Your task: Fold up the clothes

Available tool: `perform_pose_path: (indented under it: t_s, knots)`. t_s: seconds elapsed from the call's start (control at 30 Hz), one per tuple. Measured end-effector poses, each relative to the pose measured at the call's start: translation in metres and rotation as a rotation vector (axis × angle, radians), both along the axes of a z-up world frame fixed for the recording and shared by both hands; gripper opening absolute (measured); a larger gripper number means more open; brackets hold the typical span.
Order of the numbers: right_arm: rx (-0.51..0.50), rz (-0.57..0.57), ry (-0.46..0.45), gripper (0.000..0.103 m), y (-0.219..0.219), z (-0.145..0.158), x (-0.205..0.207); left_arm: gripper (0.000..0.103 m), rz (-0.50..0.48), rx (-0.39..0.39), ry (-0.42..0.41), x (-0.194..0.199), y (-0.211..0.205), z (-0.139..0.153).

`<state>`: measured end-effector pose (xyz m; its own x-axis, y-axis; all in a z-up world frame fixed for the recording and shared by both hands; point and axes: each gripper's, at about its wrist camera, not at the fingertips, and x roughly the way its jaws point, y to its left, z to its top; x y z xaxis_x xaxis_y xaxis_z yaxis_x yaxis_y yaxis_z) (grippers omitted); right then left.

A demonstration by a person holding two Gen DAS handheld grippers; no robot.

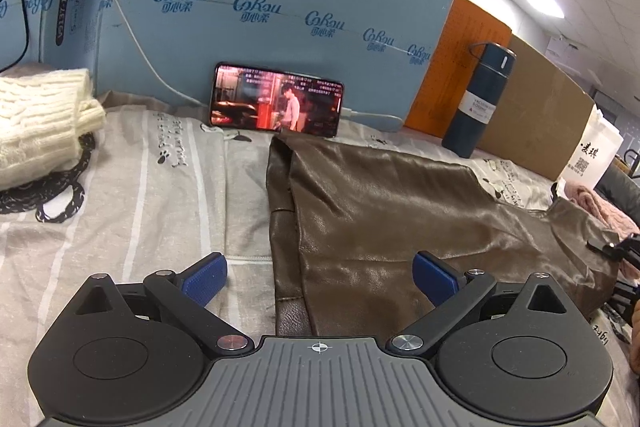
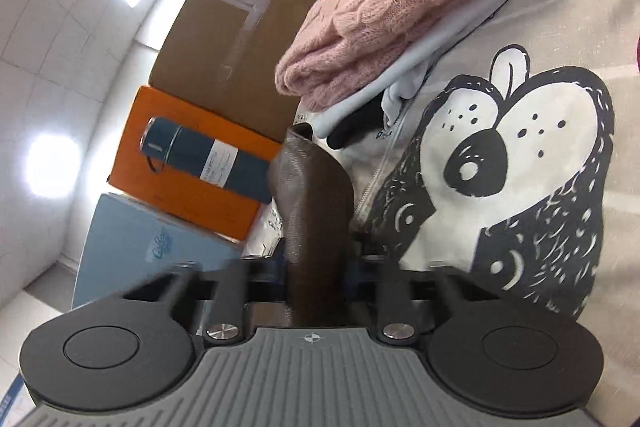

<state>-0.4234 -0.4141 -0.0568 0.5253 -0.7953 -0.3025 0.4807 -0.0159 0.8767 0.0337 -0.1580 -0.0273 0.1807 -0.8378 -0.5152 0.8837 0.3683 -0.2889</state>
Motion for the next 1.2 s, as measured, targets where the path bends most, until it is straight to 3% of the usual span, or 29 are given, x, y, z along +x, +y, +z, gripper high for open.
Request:
perform_pose_path:
  t_s: [0.33, 0.43, 0.57, 0.7, 0.9, 1.2]
  knots:
    - [-0.118, 0.029, 0.02, 0.008, 0.054, 0.028, -0.031, 0.1, -0.065, -0.028, -0.008, -0.003, 0.0, 0.001]
    - [-0.109, -0.054, 0.073, 0.008, 0.053, 0.033, -0.04, 0.1, -0.064, -0.024, -0.031, -0.007, 0.0, 0.002]
    - [-0.123, -0.084, 0.065, 0.008, 0.045, 0.038, -0.038, 0.1, -0.045, 0.0, -0.083, -0.013, -0.002, 0.002]
    - [-0.232, -0.023, 0.051, 0.008, 0.045, 0.057, -0.017, 0.1, -0.031, 0.056, -0.142, -0.019, -0.007, 0.0]
    - [-0.339, 0.117, 0.051, 0.008, 0.045, 0.088, 0.036, 0.101, -0.06, 0.091, -0.156, -0.021, -0.013, -0.003]
    - [-0.335, 0.389, 0.049, 0.008, 0.039, 0.092, 0.135, 0.101, -0.064, 0.085, -0.143, -0.021, -0.012, -0.004]
